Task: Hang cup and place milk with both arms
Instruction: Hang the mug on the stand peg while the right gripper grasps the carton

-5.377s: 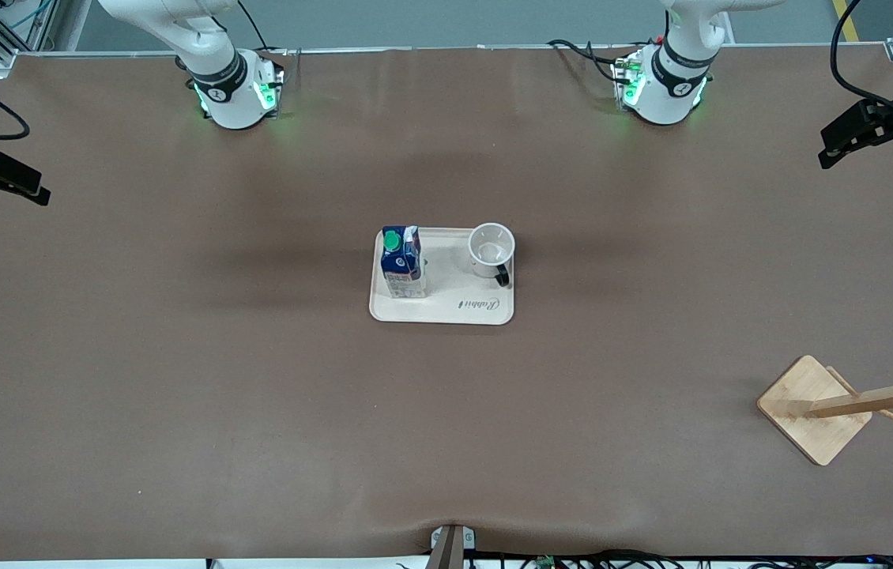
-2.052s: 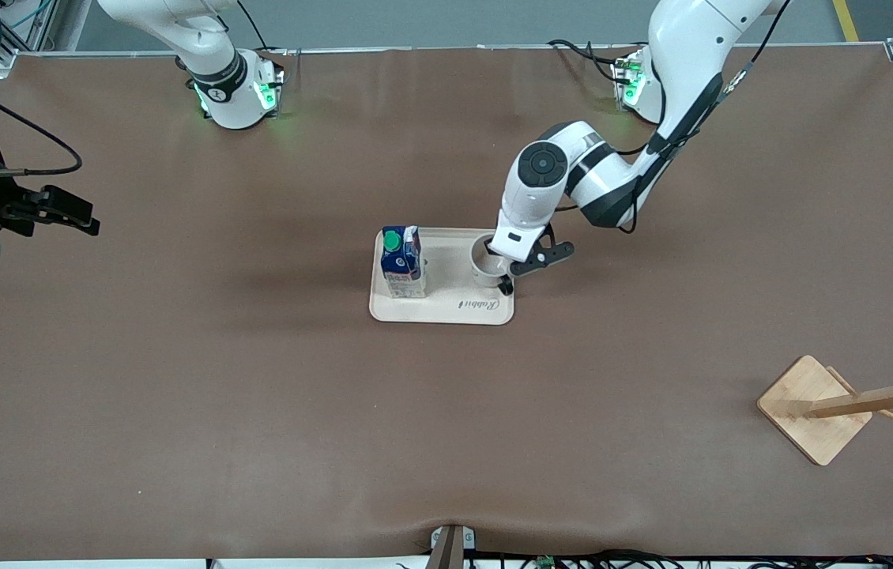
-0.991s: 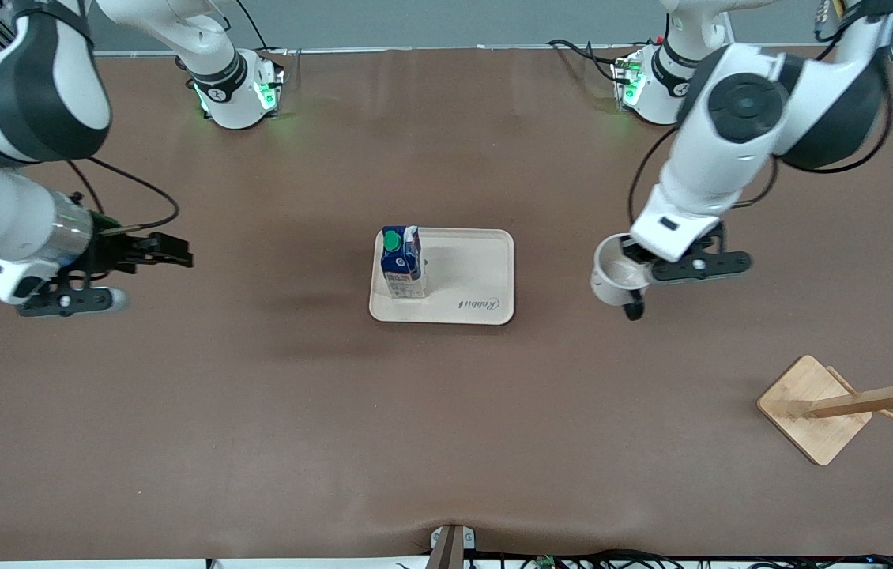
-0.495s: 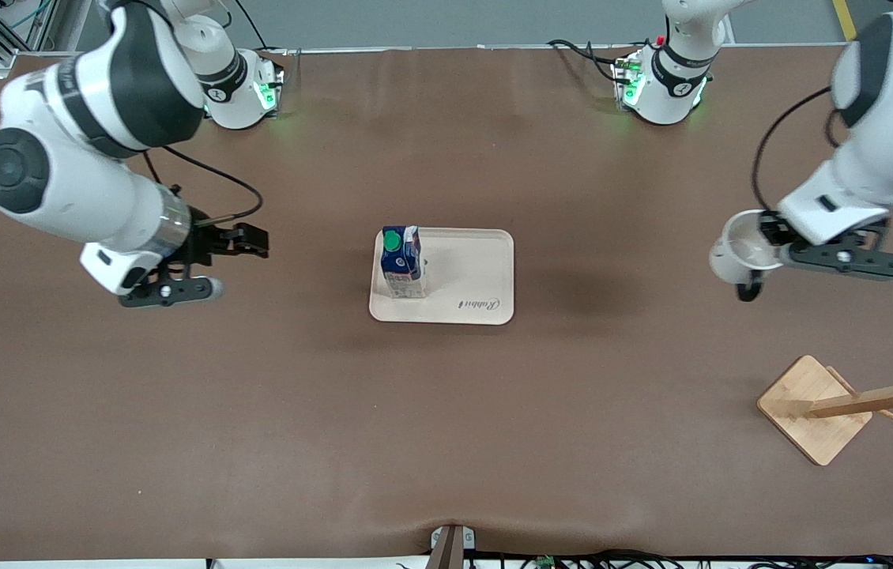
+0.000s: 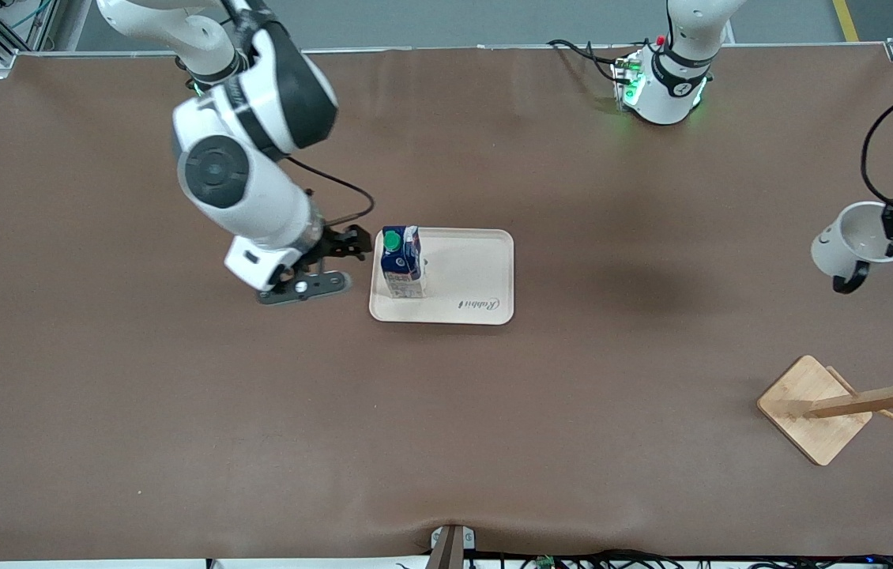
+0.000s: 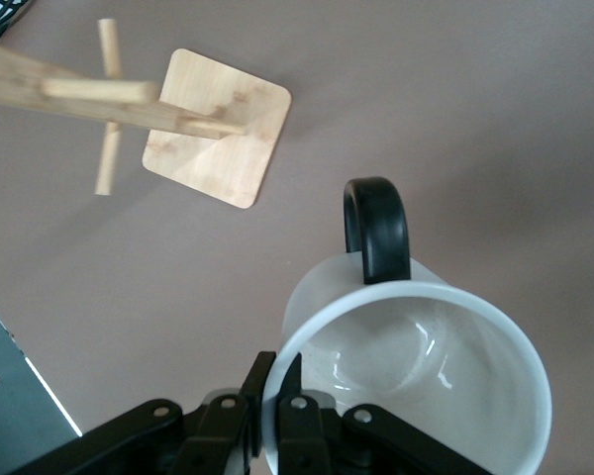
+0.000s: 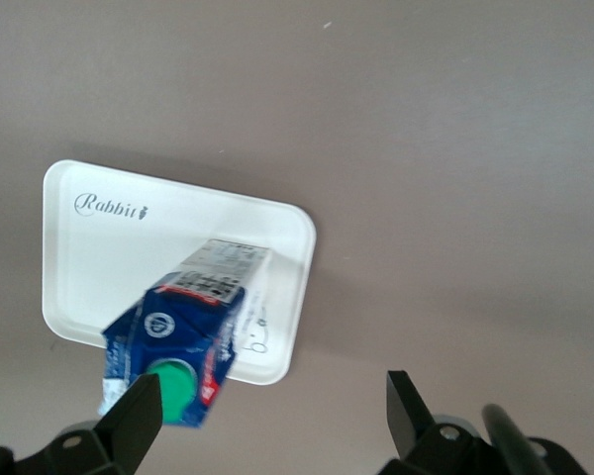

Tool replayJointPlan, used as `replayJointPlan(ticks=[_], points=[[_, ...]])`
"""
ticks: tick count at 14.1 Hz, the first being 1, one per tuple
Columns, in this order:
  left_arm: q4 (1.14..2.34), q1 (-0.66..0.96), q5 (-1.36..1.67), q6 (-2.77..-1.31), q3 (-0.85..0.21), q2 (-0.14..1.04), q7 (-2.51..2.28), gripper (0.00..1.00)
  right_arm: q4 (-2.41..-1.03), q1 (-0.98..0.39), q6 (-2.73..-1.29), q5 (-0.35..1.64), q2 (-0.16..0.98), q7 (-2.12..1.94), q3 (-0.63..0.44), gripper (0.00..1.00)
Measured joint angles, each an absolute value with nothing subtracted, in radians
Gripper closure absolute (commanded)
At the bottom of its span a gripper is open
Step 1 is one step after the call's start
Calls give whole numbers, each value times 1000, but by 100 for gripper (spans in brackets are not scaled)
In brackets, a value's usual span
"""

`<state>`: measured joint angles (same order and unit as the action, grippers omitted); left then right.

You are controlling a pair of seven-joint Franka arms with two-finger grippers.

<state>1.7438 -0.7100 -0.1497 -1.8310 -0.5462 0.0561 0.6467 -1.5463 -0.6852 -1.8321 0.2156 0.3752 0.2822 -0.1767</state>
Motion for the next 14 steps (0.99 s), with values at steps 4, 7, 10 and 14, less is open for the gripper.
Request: replayJointPlan(ticks=[4, 7, 10, 14], points=[[1617, -736, -151, -1839, -546, 195, 729, 100, -1502, -748, -1863, 216, 475, 337, -175, 0], [1542, -734, -175, -1840, -547, 267, 742, 100, -1482, -754, -1863, 241, 498, 343, -176, 0], [1511, -728, -177, -1840, -549, 304, 742, 100, -1473, -754, -1856, 299, 498, 343, -177, 0], [1463, -722, -177, -1841, -550, 349, 742, 100, -1474, -771, -1818, 301, 499, 343, -172, 0]])
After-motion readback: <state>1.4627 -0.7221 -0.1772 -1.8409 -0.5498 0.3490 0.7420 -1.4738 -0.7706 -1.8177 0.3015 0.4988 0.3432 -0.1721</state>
